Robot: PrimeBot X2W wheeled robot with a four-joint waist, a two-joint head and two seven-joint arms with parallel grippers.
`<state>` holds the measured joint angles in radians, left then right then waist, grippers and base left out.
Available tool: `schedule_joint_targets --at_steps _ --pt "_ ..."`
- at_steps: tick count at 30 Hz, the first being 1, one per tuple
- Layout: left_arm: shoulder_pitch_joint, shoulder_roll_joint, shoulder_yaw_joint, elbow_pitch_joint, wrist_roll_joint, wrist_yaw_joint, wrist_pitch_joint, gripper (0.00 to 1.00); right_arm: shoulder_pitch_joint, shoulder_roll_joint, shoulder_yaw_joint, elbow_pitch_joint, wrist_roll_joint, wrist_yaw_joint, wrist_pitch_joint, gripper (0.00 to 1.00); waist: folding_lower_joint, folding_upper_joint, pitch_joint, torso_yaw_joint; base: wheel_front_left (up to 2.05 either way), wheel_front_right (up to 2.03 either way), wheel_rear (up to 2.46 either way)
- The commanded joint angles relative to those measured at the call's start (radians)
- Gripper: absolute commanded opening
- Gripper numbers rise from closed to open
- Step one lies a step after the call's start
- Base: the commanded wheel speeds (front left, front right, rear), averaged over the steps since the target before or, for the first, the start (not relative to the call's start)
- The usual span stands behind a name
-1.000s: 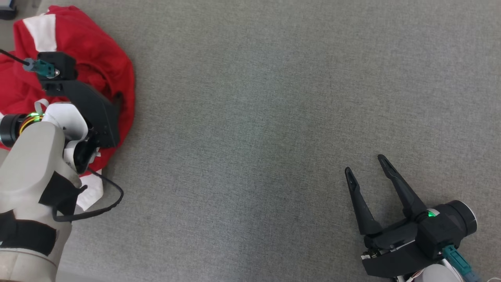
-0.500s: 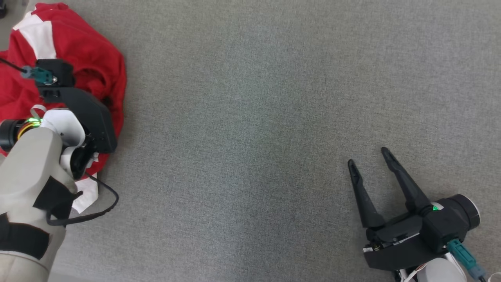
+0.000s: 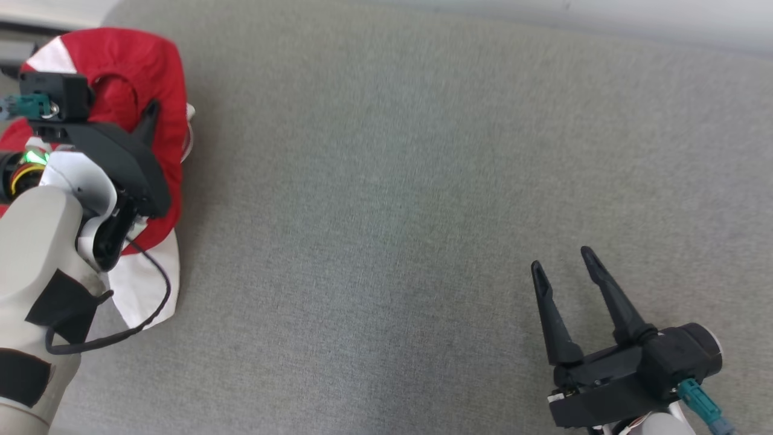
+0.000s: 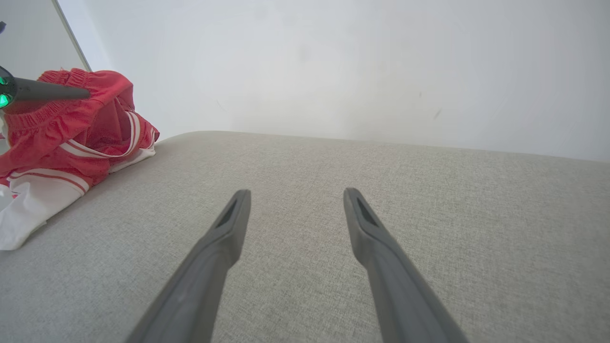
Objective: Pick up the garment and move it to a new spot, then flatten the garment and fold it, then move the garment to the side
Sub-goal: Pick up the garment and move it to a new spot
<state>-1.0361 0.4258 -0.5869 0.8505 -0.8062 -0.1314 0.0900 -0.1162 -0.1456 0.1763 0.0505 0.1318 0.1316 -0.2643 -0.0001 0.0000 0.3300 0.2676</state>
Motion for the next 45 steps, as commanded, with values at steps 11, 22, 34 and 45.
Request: schedule_joint_targets --at_steps 11,22,34,45 --pt "-0.02 0.023 -0.051 -0.161 -0.069 0.002 -0.018 0.0 0.049 0.057 0.005 0.018 0.027 -0.002 -0.001 1.0 0.0001 0.0 -0.196 -0.088 0.0 0.0 0.0" --pt "-0.015 0.013 -0.049 -0.303 -0.141 0.004 0.037 0.0 0.079 0.092 0.003 0.018 0.042 -0.002 -0.001 1.0 0.0001 0.0 -0.257 -0.249 0.0 0.0 0.0" --pt "-0.033 -0.053 -0.058 -0.399 -0.194 0.016 0.086 0.0 0.083 0.096 0.012 0.015 0.085 -0.002 -0.001 1.0 0.0001 0.0 -0.266 -0.442 0.0 0.0 0.0" --pt "0.145 -0.145 -0.167 -0.297 -0.147 0.011 -0.006 0.0 0.074 0.096 0.023 0.018 0.078 -0.002 -0.001 1.0 0.0001 0.0 -0.213 -0.51 0.0 0.0 0.0"
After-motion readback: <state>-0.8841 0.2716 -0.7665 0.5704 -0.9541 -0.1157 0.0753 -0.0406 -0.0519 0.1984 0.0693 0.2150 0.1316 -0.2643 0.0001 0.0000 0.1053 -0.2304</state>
